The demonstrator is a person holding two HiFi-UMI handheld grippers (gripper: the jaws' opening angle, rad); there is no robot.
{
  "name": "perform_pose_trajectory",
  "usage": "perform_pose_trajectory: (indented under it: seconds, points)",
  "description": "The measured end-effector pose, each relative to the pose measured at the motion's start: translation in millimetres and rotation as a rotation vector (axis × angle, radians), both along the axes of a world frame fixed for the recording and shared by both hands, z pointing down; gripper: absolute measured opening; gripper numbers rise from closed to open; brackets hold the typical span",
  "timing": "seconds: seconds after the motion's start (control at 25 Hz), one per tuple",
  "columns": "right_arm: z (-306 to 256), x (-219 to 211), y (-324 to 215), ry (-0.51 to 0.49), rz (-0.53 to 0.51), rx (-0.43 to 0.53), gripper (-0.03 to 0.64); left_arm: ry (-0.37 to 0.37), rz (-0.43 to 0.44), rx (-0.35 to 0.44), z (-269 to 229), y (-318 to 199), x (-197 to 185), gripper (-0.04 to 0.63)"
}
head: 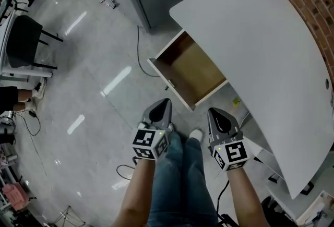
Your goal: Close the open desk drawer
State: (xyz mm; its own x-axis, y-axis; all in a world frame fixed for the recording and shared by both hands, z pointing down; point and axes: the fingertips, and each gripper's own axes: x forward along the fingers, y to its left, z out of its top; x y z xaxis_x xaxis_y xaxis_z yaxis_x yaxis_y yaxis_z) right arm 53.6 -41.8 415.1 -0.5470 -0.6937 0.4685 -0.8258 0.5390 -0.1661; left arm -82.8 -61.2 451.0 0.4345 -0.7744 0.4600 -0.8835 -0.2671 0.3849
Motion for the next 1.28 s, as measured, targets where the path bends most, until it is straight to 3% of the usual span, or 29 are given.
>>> perform_pose_trajectory:
  seconds: [0.4,0.64,0.72,0.84,1.12,1.28]
  points:
    - [66.9,9.9,4.0,-0.003,0.101,-0.055,-0.002,0.074,-0.016,-0.086,85.3,0.1,-5.0,-0.003]
    - [105.0,12.4,7.7,-0.01,0.144,-0.081,-0.002,0.28,-0.092,-0.177,133.0,-12.9,-5.9,-0.002]
    - [114.8,12.3,11.3,-0.014,0.159,-0.092,-0.002,0.327,-0.099,-0.213,149.0,-14.9,-3.7,0.077]
    - [122.4,11.8,13.3,-0.021,0.178,-0.1,-0.002,0.372,-0.124,-0.253,168.7,-21.6,-0.8,0.101]
    - [132.4,10.6,13.8,-0.032,0.186,-0.107,-0.002,0.441,-0.19,-0.305,201.4,-38.4,4.4,0.104]
    - [136.0,10.1,12.4,-0.036,0.191,-0.109,-0.002,0.441,-0.205,-0.349,220.4,-45.1,7.3,0.104]
